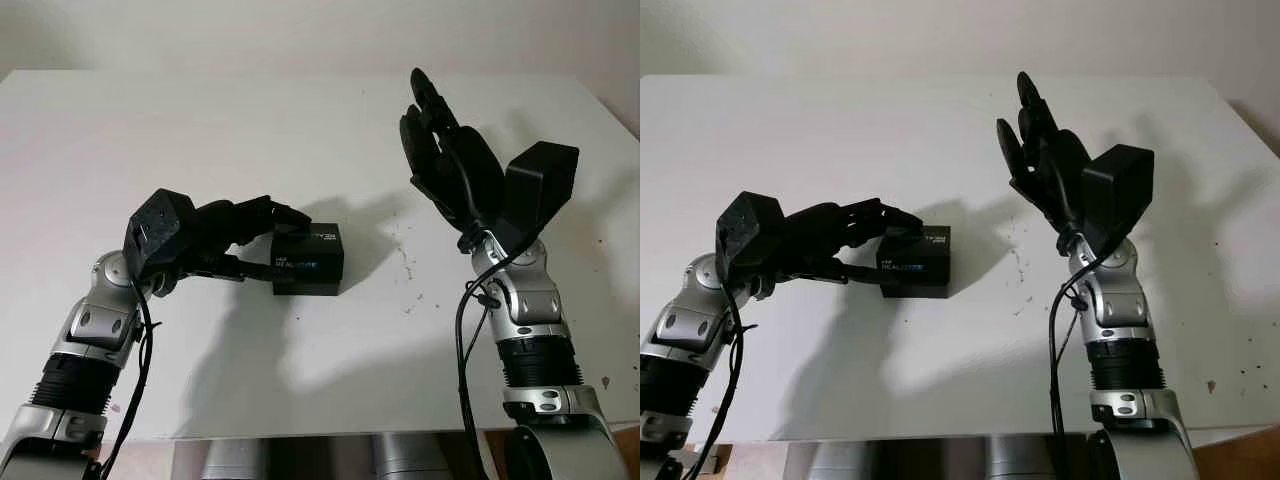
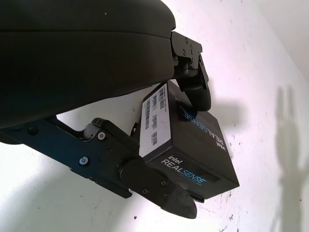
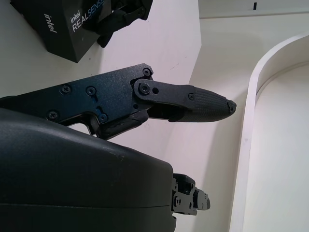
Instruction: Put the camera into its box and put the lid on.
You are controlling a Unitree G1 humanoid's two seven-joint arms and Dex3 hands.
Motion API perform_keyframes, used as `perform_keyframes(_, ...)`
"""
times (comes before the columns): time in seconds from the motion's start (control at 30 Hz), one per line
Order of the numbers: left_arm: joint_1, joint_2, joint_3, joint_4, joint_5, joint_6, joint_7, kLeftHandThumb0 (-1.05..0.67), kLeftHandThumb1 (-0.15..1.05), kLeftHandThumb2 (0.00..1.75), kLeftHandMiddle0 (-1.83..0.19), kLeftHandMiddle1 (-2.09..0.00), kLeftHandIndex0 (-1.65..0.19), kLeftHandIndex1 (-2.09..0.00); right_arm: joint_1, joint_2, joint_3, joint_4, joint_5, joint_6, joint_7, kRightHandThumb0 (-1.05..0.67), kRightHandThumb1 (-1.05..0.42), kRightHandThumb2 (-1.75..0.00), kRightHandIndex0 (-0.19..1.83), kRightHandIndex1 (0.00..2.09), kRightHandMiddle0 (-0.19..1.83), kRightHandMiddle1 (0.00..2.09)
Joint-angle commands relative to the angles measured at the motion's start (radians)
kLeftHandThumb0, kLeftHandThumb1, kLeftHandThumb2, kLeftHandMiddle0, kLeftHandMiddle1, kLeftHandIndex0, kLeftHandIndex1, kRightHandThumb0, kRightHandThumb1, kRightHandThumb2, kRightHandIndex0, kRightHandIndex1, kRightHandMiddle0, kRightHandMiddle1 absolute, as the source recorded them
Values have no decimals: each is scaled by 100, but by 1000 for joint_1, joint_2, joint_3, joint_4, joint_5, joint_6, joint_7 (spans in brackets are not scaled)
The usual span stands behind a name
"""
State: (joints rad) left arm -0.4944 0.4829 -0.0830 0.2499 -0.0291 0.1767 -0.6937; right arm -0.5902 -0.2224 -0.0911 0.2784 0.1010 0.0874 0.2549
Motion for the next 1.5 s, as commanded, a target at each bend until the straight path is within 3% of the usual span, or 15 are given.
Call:
perform_keyframes(0.0, 12, -1, -20, 2, -5, 2, -28, -49, 77, 5, -16, -124, -7, -107, -6, -14, -3, -19, 2, 7, 3, -65, -105, -54, -18, 5, -15, 5)
perform_keyframes(0.13, 15, 0, -19, -17, -3, 20, -27, -40, 78, 5, -21, -130, -7, -111, -9, -15, -1, -20, -1, 9, 3, -66, -105, -54, -18, 5, -15, 5)
perform_keyframes(0.33, 24, -19, -9, -3, -5, -27, -6, -37, 79, 6, -29, -138, -14, -121, -11, -14, -2, -10, -3, -9, 7, -66, -105, -54, -19, 5, -16, 5)
perform_keyframes(0.53, 41, -38, 12, 11, -20, -73, 20, -32, 90, 8, -42, -148, -24, -135, -12, -13, -2, -12, -3, -5, 6, -67, -105, -53, -19, 5, -16, 5)
perform_keyframes(0.77, 62, -33, 14, -13, -7, -107, 43, -32, 103, 8, -48, -148, -30, -135, -10, -13, -2, -14, 0, 0, 8, -66, -105, -54, -19, 5, -15, 5)
perform_keyframes(1.1, 107, -89, 57, -52, -63, -136, 99, -26, 102, 5, -48, -155, -34, -143, -5, -9, -4, -11, 0, 0, 1, -66, -105, -53, -17, 6, -14, 6)
perform_keyframes(1.47, 143, -94, 68, -102, -73, -132, 114, -26, 100, 5, -45, -158, -32, -150, -5, -8, -5, -10, 5, 0, 6, -65, -105, -54, -18, 5, -14, 5)
